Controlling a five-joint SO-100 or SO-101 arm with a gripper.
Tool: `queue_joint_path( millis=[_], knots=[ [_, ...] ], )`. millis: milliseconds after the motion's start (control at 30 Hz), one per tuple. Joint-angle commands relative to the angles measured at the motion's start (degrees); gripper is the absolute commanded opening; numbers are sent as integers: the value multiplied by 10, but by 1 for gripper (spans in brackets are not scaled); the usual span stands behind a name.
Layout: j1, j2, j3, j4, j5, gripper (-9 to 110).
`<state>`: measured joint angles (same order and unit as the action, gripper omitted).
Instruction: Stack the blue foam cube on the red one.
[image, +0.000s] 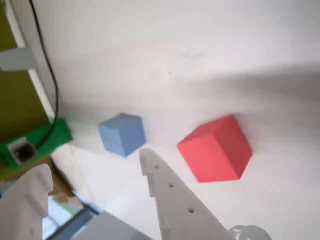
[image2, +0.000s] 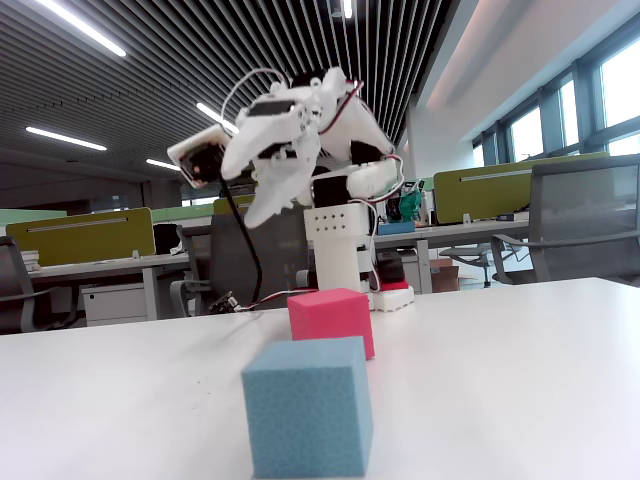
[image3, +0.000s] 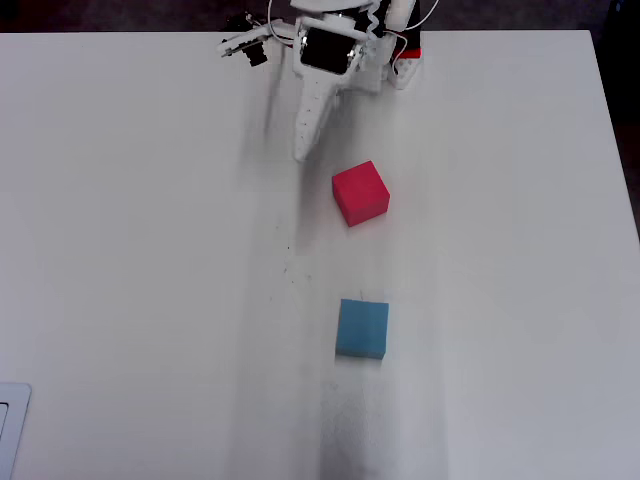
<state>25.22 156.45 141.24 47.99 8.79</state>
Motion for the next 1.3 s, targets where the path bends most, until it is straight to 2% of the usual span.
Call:
queue_joint_path(
  millis=[0, 33, 133, 500, 833, 1267],
  knots=[
    [4, -70, -110, 17, 3, 24],
    [4, -153, -192, 28, 3, 25],
    [4, -248, -276, 31, 3, 28],
    [-53, -550, -501, 65, 2, 35],
    [-112, -741, -663, 136, 3, 37],
    [-156, -904, -766, 142, 18, 35]
  ],
)
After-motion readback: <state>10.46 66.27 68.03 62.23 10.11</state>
